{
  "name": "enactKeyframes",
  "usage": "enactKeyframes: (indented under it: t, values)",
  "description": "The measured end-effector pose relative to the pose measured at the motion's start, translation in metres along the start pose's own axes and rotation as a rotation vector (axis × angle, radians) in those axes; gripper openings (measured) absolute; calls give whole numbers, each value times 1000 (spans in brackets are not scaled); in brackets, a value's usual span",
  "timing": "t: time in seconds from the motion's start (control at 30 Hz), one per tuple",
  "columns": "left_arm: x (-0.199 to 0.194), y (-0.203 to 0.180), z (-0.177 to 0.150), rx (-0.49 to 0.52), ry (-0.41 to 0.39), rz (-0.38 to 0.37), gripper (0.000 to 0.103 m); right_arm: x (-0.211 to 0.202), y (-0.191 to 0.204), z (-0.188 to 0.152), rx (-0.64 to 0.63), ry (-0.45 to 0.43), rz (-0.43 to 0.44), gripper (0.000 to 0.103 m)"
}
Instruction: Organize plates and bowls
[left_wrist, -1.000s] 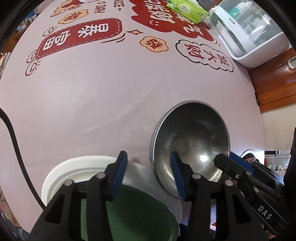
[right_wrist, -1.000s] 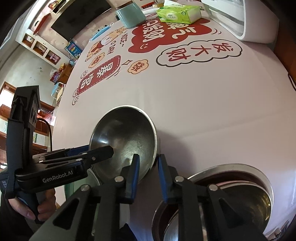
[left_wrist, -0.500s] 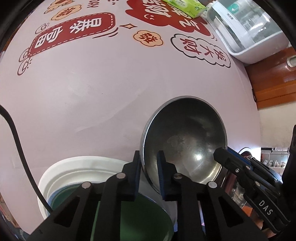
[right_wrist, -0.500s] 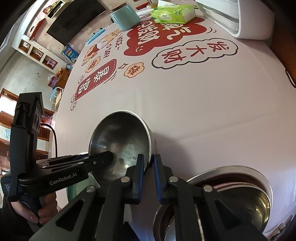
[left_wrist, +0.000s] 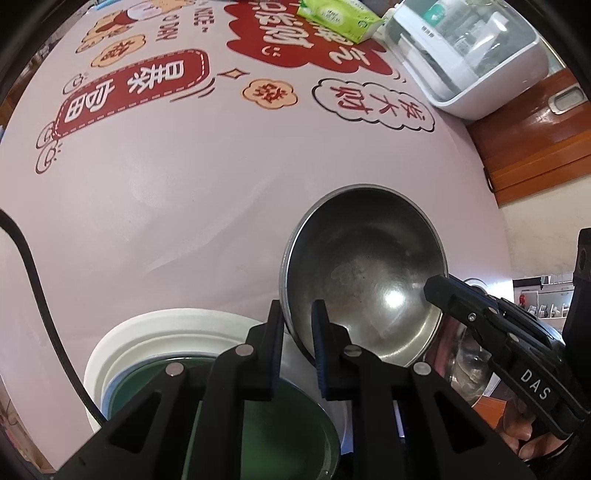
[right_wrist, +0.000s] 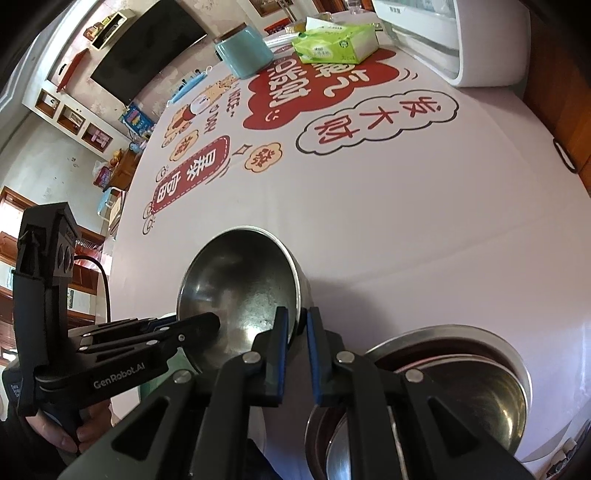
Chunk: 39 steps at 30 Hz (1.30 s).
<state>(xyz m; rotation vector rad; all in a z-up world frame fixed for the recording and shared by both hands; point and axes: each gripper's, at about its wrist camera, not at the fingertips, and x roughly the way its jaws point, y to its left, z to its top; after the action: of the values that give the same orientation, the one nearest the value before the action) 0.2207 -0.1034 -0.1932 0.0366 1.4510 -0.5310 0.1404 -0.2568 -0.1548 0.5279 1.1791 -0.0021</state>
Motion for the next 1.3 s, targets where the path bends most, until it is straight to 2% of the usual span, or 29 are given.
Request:
enactKeyframes:
  t: [0.33, 0.63, 0.97, 1.3]
  values:
    - [-29, -7, -8, 18, -52, -4, 12, -28, 3, -2, -40, -71, 25, 9]
    - [-52, -32, -19, 25, -105, 0, 11, -59, -6, -8, -78, -119, 52, 9]
    - [-56, -67, -32, 32, -125, 6, 11, -82, -35, -16, -90, -120, 58, 9]
    - [-49, -101, -55, -3, -131, 12, 11, -97, -64, -21, -127, -94, 60, 9]
